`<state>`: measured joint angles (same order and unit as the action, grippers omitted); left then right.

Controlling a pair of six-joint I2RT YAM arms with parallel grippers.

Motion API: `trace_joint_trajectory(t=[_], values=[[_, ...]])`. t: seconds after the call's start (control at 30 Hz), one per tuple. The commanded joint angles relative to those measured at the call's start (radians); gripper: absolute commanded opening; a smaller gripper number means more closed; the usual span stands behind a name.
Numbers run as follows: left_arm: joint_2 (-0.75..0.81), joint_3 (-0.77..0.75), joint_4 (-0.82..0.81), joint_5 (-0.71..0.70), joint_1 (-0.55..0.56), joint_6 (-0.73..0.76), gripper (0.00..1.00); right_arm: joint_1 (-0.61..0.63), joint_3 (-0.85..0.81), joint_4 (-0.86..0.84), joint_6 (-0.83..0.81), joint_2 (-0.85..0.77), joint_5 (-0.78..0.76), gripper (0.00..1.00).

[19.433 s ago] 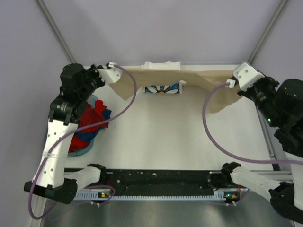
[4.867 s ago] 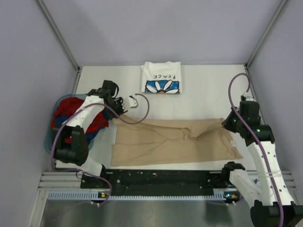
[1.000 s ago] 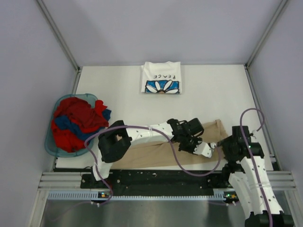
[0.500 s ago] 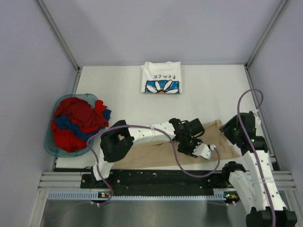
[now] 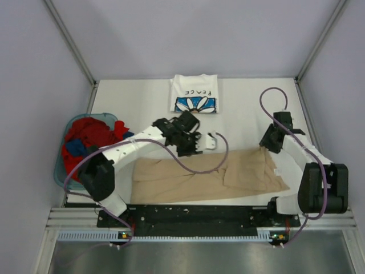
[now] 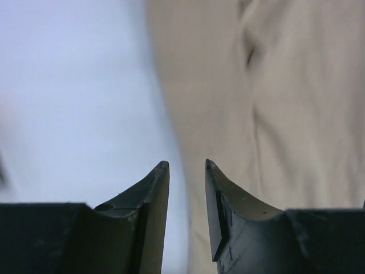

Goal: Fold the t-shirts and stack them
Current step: Fold the other side of the tshirt into a rectangle

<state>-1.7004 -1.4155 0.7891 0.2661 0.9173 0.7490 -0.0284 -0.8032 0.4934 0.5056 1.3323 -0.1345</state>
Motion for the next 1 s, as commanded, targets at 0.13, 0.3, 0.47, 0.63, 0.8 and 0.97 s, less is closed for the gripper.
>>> trace_joint_trajectory(t=[0.13, 0.3, 0.47, 0.63, 0.8, 0.97], values=[[0.246, 0.498, -0.077, -0.205, -0.314, -0.013, 0.35, -0.013, -0.050, -0.088, -0.033, 0.195, 0.035, 0.33], [0.214, 0.677, -0.218, -0.310, -0.442, -0.026, 0.34, -0.060, -0.116, -0.093, -0.016, 0.318, -0.022, 0.08], [0.128, 0.744, -0.257, -0.327, -0.442, -0.053, 0.33, -0.064, -0.235, -0.092, -0.070, 0.433, -0.014, 0.16], [0.183, 0.722, -0.165, -0.213, -0.442, -0.068, 0.36, -0.065, -0.388, -0.073, -0.124, 0.537, -0.040, 0.31], [0.295, 0.604, -0.041, -0.134, -0.442, -0.079, 0.41, -0.062, -0.525, -0.036, -0.188, 0.548, 0.022, 0.46], [0.332, 0.474, 0.035, -0.134, -0.465, -0.082, 0.42, -0.047, -0.544, 0.004, -0.222, 0.408, 0.007, 0.55]])
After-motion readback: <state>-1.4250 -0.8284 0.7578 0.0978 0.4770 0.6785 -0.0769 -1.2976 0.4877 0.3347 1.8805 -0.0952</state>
